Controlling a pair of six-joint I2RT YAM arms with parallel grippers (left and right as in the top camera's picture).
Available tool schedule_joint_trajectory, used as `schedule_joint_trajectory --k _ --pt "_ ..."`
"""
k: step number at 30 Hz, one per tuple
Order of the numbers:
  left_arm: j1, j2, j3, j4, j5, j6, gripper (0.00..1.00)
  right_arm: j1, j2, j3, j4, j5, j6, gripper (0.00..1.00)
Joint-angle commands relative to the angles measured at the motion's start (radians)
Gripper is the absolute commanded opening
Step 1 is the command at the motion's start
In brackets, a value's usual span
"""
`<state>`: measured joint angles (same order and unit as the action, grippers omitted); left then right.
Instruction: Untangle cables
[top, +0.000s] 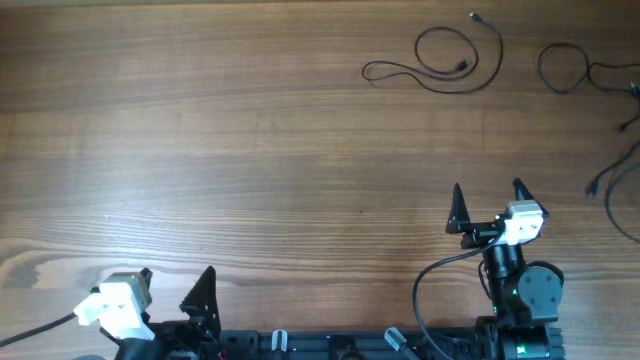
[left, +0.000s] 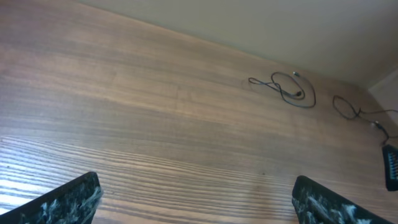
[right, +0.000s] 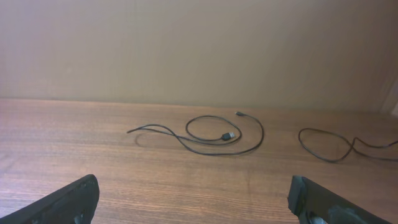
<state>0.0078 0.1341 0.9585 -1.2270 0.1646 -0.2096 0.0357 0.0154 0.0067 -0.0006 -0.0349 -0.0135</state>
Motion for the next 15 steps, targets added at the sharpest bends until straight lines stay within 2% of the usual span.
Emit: schedule_joint_trajectory --k 1,15 --pt "0.006 -0.06 -0.06 0.031 0.01 0.023 1.0 -0.001 -0.012 -0.002 0.001 -0.015 -0.01 1.0" --pt "0.057 -0.13 -0.085 0.041 0.029 0.023 1.0 -0.001 -0.012 -0.002 0.001 -0.015 -0.01 1.0"
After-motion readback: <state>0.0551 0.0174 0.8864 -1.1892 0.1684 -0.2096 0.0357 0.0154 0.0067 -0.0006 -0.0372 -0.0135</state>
